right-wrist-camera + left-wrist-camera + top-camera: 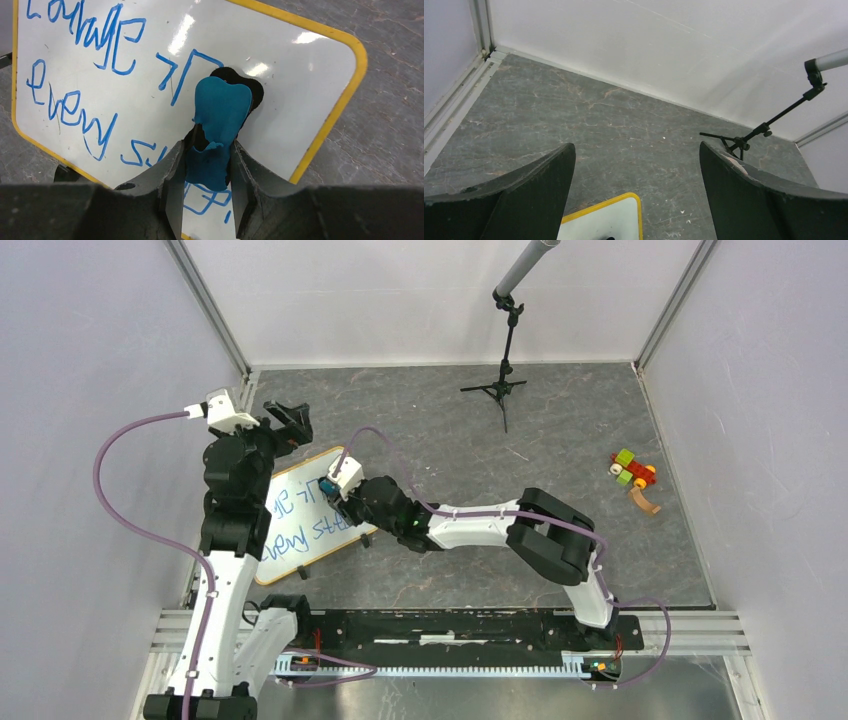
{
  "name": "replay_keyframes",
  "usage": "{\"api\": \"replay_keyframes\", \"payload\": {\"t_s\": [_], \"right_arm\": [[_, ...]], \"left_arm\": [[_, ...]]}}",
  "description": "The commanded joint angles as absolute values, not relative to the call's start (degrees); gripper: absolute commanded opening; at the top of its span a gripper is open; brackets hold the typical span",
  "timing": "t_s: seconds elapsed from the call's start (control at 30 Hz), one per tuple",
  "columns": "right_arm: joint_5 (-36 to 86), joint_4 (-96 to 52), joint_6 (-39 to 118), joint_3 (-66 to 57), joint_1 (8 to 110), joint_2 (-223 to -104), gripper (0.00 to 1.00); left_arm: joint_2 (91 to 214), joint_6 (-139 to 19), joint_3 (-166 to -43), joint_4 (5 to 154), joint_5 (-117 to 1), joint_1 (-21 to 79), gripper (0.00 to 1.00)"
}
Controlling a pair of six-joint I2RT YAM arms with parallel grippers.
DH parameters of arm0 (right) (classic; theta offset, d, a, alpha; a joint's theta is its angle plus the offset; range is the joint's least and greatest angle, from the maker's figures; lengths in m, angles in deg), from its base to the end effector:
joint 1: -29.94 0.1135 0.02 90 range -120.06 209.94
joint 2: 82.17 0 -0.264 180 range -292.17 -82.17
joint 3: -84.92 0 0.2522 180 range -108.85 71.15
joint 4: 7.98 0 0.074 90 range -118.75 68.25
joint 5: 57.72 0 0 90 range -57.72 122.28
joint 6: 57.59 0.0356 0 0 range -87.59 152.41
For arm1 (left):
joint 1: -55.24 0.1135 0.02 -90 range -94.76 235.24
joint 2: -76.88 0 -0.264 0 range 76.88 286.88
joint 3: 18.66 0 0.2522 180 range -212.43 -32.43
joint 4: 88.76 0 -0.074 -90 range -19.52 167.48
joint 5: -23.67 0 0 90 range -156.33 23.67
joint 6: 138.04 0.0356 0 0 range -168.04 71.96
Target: Erase the whiteboard
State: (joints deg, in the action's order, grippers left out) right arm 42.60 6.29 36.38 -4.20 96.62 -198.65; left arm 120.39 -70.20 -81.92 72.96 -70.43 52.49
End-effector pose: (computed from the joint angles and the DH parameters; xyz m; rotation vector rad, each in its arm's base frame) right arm 0.1911 0.4271 0.2092 -0.8490 1.6481 0.7129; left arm 0.1753 -0.0059 0.3833 -0.3177 1.5195 -0.2890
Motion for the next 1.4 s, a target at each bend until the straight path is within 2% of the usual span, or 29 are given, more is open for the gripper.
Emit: {"api": "replay_keyframes", "payload": {"t_s": [0.0,0.3,0.5,0.7,0.77,0.87,1.0,1.1,1.37], "right_arm": [[43.4,4.2,35.6,-10.2,97.3,-201.3,0.27],[51.0,2.4,34.0,-10.0,98.2,-201.7,0.28],[55.3,13.3,38.0,4.6,96.9,-192.9,0.27],[56.0,16.5,45.7,18.1,89.6,-182.4,0.27],[55.2,17.2,47.5,21.9,85.2,-179.0,0.27],[54.2,18.5,48.5,26.8,80.2,-173.8,0.26],[53.1,19.9,48.3,32.0,75.4,-168.4,0.27],[53.5,20.9,47.4,34.4,73.5,-165.5,0.27],[51.2,21.2,48.0,36.0,70.4,-163.8,0.27]], "left_arm": [[121.0,-71.7,-82.8,73.5,-69.0,53.6,0.98],[121.2,-72.2,-83.3,68.6,-71.4,51.2,0.97],[115.5,-74.1,-83.0,51.5,-71.6,51.3,0.95],[112.4,-85.1,-74.4,40.6,-60.6,49.5,0.86],[109.7,-89.4,-68.9,40.7,-64.5,45.1,0.85],[108.7,-96.8,-63.6,42.1,-75.7,32.3,0.84],[117.5,-103.6,-62.1,45.7,-92.9,15.6,0.84],[125.7,-106.4,-62.3,48.3,-99.7,11.9,0.8],[134.6,-109.5,-60.0,56.2,-101.5,10.0,0.58]]}}
